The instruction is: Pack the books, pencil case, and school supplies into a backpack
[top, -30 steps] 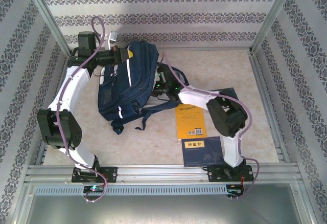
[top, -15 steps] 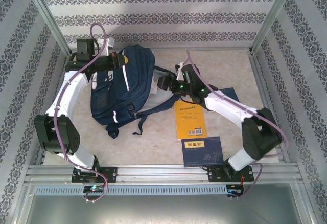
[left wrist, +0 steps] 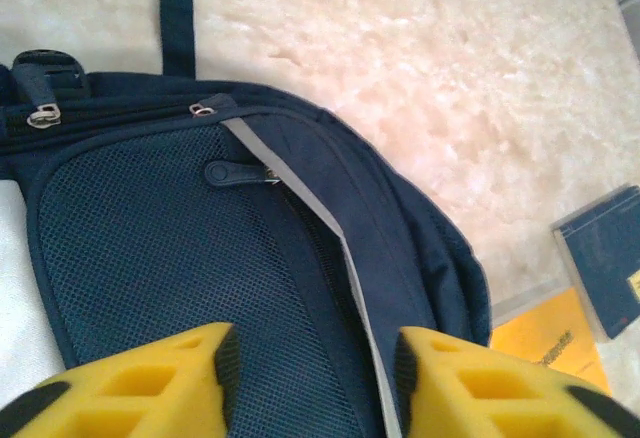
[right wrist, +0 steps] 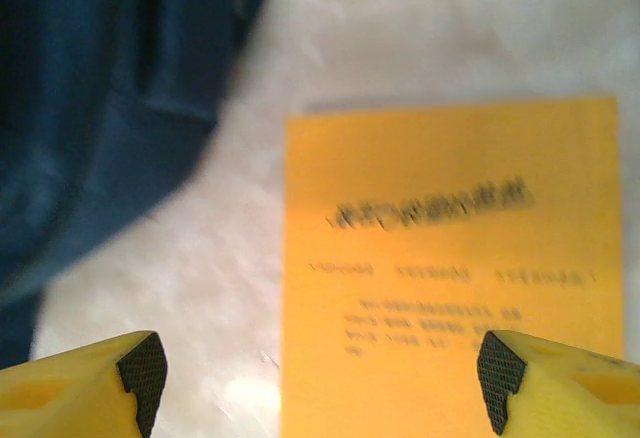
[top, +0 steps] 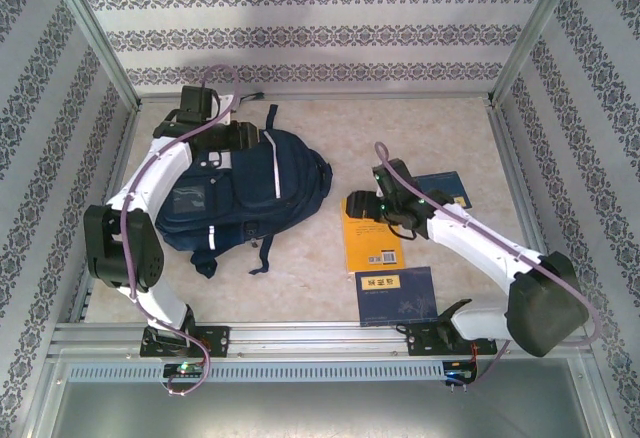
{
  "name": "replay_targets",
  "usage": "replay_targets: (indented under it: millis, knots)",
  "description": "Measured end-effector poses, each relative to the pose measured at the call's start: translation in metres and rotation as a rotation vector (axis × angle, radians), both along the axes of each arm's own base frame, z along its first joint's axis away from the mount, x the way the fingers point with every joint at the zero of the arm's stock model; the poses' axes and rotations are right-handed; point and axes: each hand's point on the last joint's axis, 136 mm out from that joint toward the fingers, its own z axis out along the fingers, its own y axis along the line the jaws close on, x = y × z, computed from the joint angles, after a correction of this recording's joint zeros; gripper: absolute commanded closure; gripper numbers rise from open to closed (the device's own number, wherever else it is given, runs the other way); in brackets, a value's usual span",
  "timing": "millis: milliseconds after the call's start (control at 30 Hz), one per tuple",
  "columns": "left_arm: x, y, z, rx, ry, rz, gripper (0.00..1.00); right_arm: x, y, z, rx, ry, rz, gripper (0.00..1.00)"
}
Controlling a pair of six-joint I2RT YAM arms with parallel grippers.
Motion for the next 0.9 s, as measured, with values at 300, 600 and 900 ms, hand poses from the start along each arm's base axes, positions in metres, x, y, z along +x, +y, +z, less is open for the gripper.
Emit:
replay_targets:
  millis: [300,600,900]
  knots:
    - [-0.039,-0.025,0.02,-0.023,-0.034,-0.005,0.47,-0.073,-0.017,-0.036,0.012,0.186,0.025,0.19]
    - [-0.103,-0.058,0.036,-0.103,-0.047,-0.048,0.48,-0.141,0.005,-0.071,-0.007,0.38,0.158,0.17]
    - [-0.138,-0.073,0.004,-0.118,0.046,-0.082,0.47,-0.141,0.008,-0.088,-0.03,0.446,0.123,0.16]
